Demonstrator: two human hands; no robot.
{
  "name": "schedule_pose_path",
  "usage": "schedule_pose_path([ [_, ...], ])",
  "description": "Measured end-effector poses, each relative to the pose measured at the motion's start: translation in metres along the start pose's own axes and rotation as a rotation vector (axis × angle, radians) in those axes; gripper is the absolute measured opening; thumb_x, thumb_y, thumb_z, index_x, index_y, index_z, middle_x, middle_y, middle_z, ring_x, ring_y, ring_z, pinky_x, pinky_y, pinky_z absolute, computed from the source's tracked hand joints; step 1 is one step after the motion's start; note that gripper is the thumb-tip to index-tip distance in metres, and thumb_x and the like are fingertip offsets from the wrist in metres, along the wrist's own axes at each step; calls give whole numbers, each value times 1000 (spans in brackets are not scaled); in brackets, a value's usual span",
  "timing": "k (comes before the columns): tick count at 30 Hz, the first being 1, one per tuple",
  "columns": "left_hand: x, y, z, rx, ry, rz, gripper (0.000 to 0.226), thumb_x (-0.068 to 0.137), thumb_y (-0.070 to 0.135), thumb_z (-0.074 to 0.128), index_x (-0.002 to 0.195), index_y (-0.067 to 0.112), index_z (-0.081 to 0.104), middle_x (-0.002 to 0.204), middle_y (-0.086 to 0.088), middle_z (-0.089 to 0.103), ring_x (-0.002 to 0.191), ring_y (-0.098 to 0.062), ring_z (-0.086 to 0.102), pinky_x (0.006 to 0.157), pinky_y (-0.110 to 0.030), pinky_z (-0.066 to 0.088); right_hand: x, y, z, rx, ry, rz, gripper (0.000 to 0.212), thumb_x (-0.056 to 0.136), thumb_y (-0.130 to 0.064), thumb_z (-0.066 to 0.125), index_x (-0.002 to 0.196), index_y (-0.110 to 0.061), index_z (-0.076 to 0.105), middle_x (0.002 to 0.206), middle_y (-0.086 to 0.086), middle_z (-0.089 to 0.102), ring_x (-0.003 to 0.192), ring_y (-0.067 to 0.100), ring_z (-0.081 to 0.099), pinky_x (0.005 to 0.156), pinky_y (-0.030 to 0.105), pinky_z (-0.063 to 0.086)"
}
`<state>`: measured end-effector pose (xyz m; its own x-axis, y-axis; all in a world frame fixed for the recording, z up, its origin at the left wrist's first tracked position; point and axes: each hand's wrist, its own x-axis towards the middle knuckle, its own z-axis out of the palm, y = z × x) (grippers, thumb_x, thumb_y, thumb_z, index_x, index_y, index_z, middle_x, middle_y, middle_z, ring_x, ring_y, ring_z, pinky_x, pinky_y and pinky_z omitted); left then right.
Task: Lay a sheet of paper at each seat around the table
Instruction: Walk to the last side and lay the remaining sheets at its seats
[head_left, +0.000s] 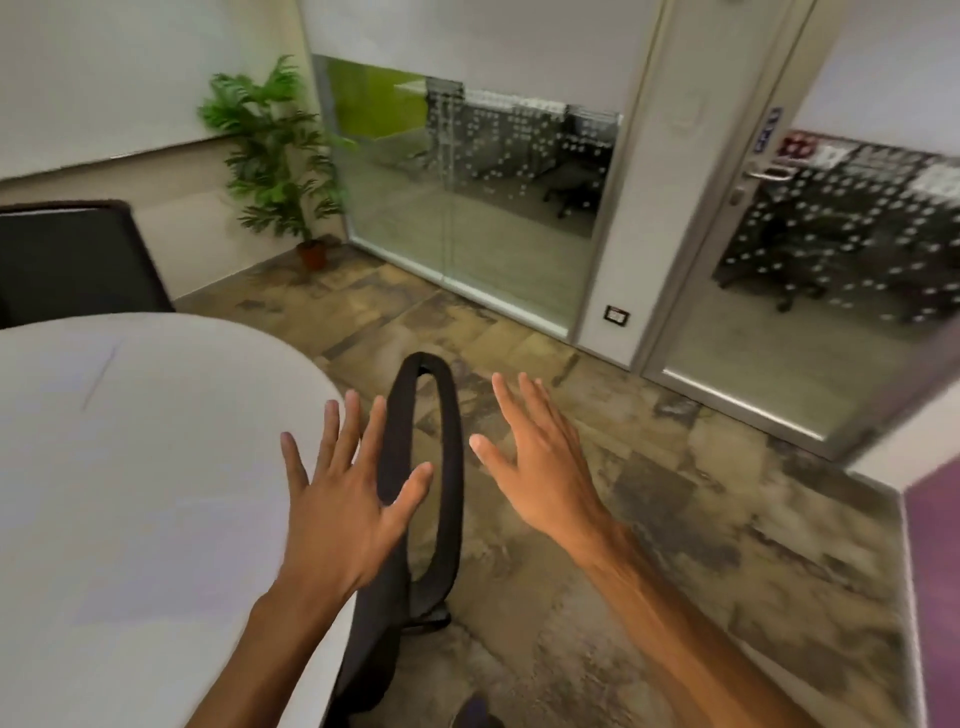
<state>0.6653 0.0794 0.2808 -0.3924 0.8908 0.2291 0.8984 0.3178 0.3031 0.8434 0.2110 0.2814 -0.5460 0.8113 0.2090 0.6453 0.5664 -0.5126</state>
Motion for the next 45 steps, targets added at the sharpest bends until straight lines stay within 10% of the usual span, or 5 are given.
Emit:
schedule_pose_path([
  [22, 336, 84, 143, -42, -69, -7, 88, 90, 82, 12, 158, 32, -11, 167, 2, -18, 151, -14, -24, 119, -55, -21, 298, 192, -21, -63, -69, -40, 77, 99, -59, 40, 157, -38, -6, 167, -6, -6, 152, 9, -17, 117, 27, -7],
  [45, 617, 23, 215, 30, 28, -458, 90, 91, 78, 21, 159, 28, -9, 166, -1, -20, 151, -14, -26, 119, -50, -23, 678, 252, 67, 16, -401, -493, 80, 98, -56, 46, 158, -36, -3, 168, -3, -6, 152, 12, -16, 119, 34, -1],
])
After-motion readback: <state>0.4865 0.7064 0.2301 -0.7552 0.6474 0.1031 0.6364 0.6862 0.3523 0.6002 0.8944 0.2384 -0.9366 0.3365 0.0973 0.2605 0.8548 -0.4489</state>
